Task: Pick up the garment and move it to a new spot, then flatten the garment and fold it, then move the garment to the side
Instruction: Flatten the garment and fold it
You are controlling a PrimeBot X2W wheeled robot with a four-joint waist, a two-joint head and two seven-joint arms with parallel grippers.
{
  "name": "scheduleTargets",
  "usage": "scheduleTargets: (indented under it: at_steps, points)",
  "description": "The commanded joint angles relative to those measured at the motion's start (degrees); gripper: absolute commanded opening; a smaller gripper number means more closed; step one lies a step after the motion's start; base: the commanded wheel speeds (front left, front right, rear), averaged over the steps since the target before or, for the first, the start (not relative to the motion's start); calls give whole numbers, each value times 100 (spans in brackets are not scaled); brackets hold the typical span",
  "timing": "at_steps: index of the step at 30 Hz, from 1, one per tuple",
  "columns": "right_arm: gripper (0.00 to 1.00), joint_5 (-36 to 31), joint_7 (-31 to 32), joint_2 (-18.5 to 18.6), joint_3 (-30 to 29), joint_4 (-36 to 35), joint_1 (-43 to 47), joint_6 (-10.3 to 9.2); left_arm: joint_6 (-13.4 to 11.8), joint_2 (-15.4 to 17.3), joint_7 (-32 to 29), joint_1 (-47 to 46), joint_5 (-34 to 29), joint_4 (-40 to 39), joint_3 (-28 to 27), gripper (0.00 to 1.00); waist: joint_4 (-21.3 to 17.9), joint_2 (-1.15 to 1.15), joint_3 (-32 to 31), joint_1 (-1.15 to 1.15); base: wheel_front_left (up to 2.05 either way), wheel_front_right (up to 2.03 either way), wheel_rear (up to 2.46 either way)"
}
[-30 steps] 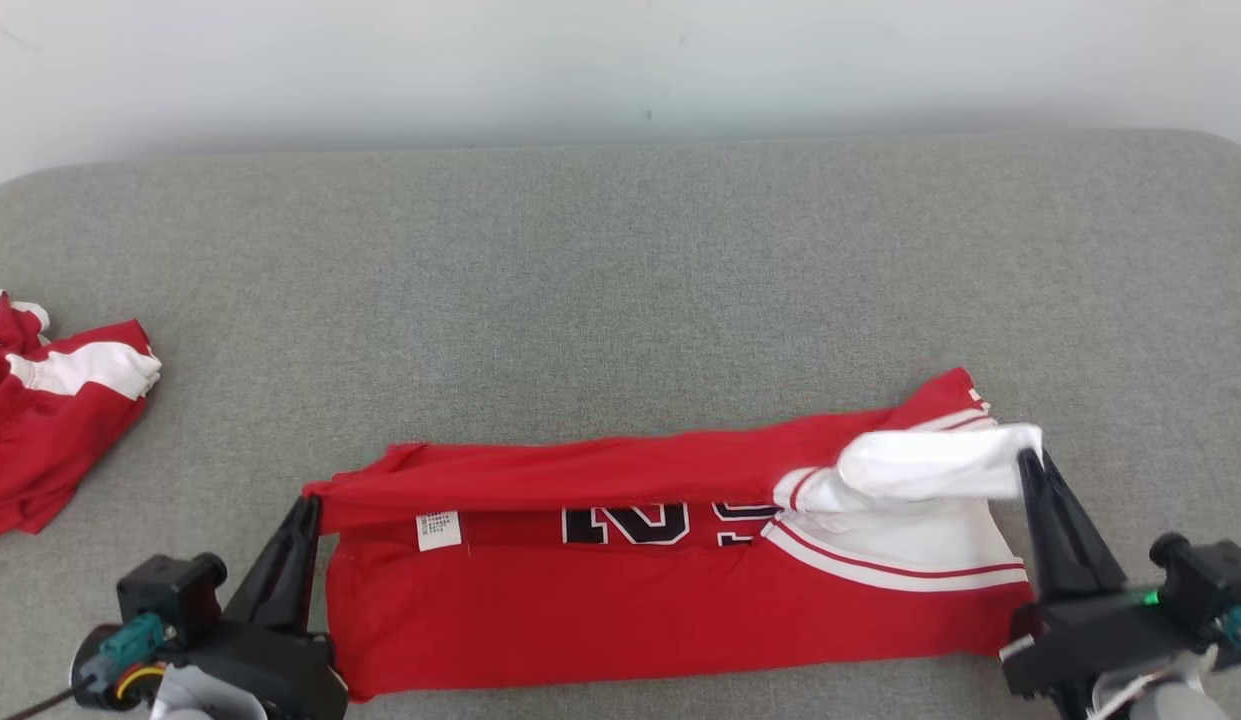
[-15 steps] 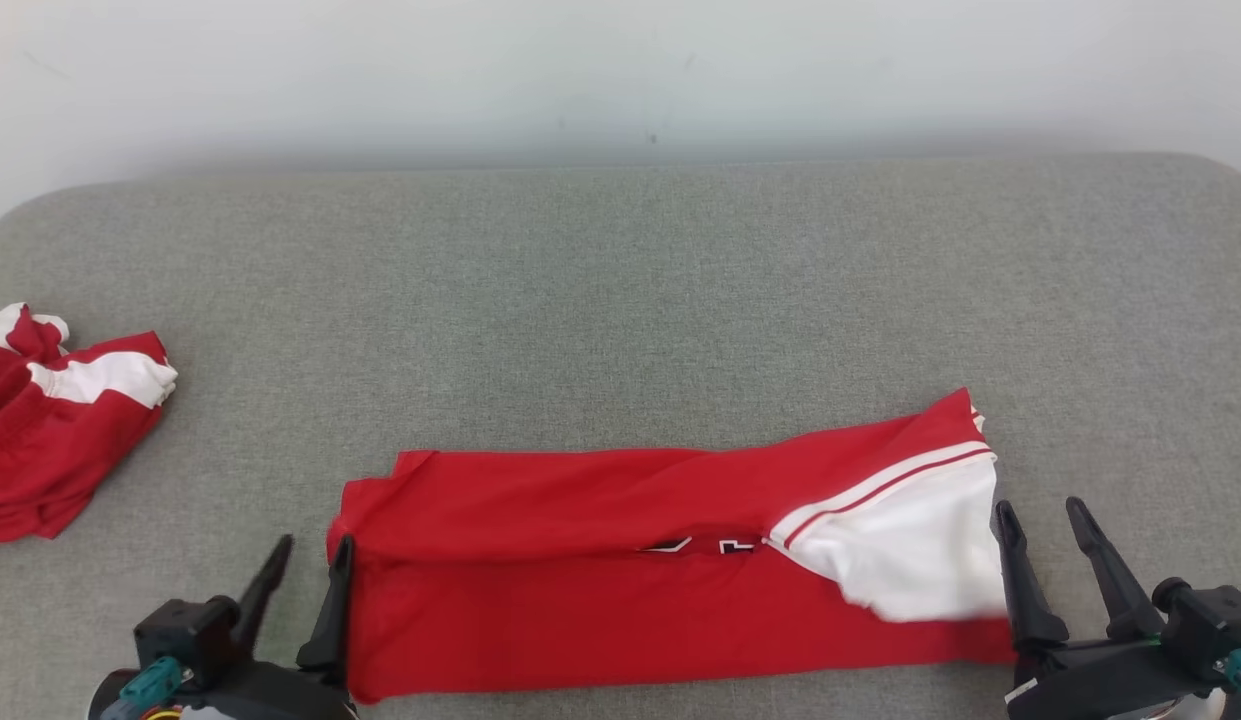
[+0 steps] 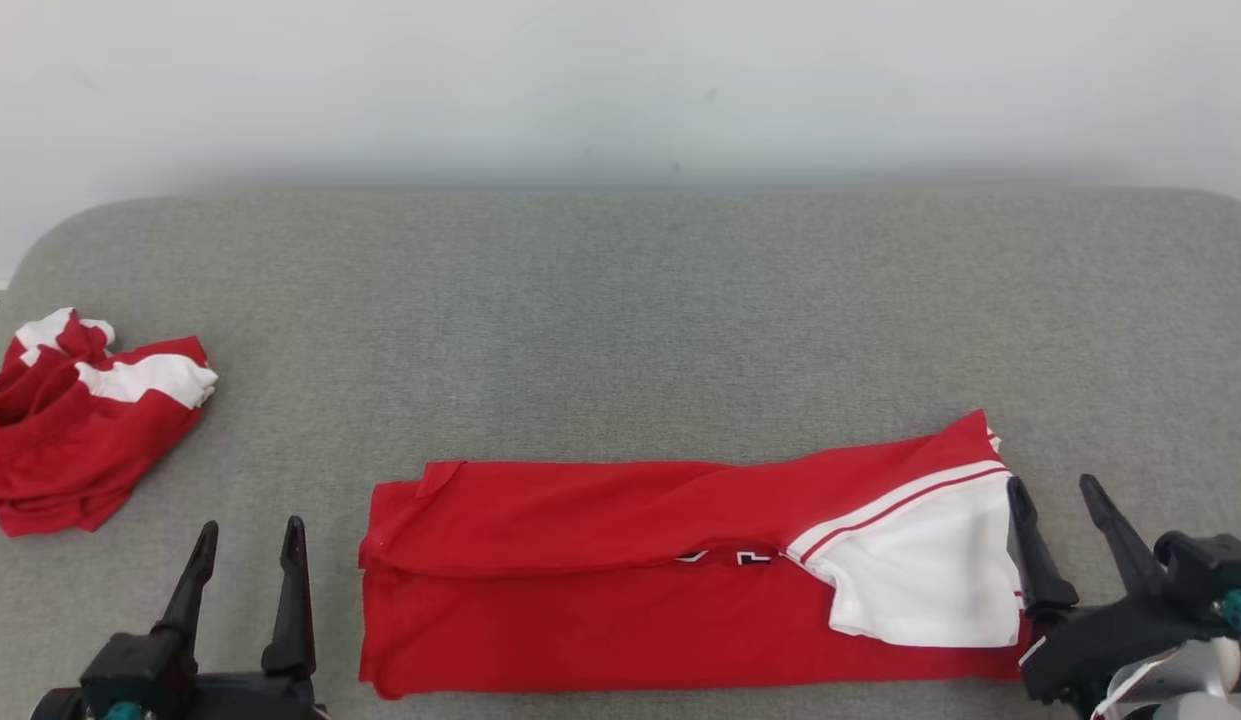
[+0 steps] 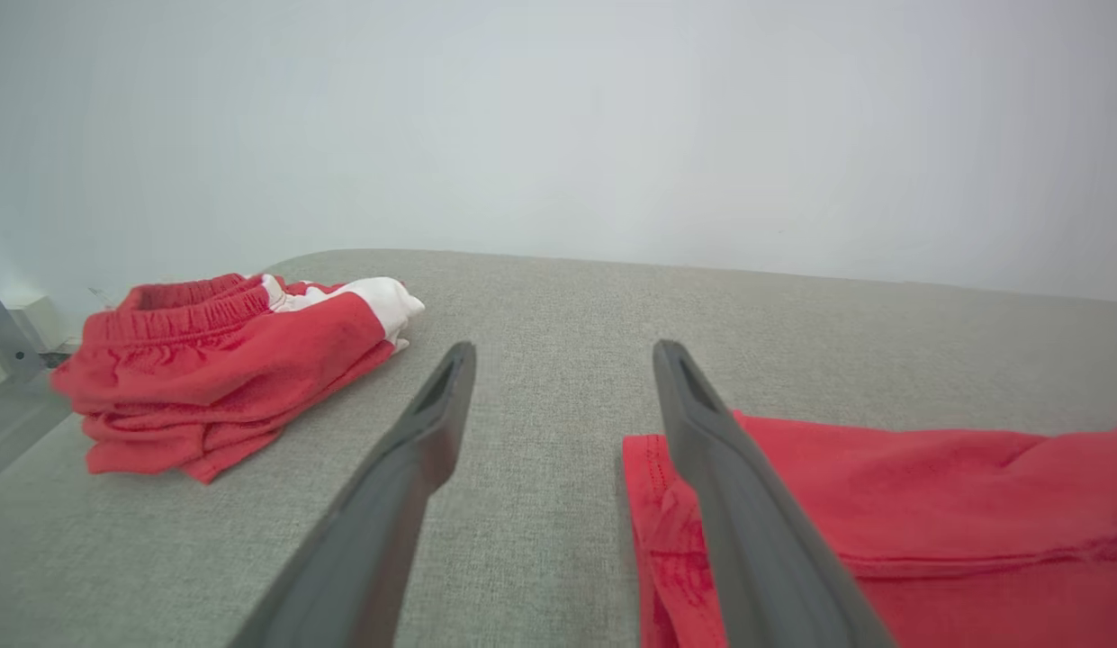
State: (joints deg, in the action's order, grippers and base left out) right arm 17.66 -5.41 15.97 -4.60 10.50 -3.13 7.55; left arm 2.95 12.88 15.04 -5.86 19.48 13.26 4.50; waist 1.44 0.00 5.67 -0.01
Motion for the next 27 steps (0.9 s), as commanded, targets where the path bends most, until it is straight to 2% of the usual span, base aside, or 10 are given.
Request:
scheduleTargets:
  at_steps: [1, 10, 24, 25, 26, 27]
  points:
    - [100, -59, 114, -3, -80, 142, -96, -15, -2, -35, 19, 132, -216, -102, -83, 100, 86, 0, -36, 1, 0, 0, 0]
    - [100, -247, 473, 28, -129, 1279, -611, -15, 173, -447, 19, 482, -867, -370, -580, 100, 363, 0, -33, 1, 0, 0, 0]
    - [100, -453, 575, 55, -43, 2989, -1060, -15, 399, -717, 19, 523, -1201, -290, -905, 100, 609, 0, -30, 1, 0, 0, 0]
    - [69, -423, 638, 30, 23, 3068, -1075, -15, 408, -728, 19, 541, -1218, -296, -915, 100, 609, 0, -34, 1, 0, 0, 0]
    - [21, -355, 642, -12, 97, 3108, -1095, -15, 409, -738, 19, 557, -1218, -305, -927, 100, 604, 0, -40, 1, 0, 0, 0]
    - [0, -275, 650, -47, 150, 3140, -1114, -15, 416, -749, 19, 569, -1237, -317, -940, 100, 597, 0, -47, 1, 0, 0, 0]
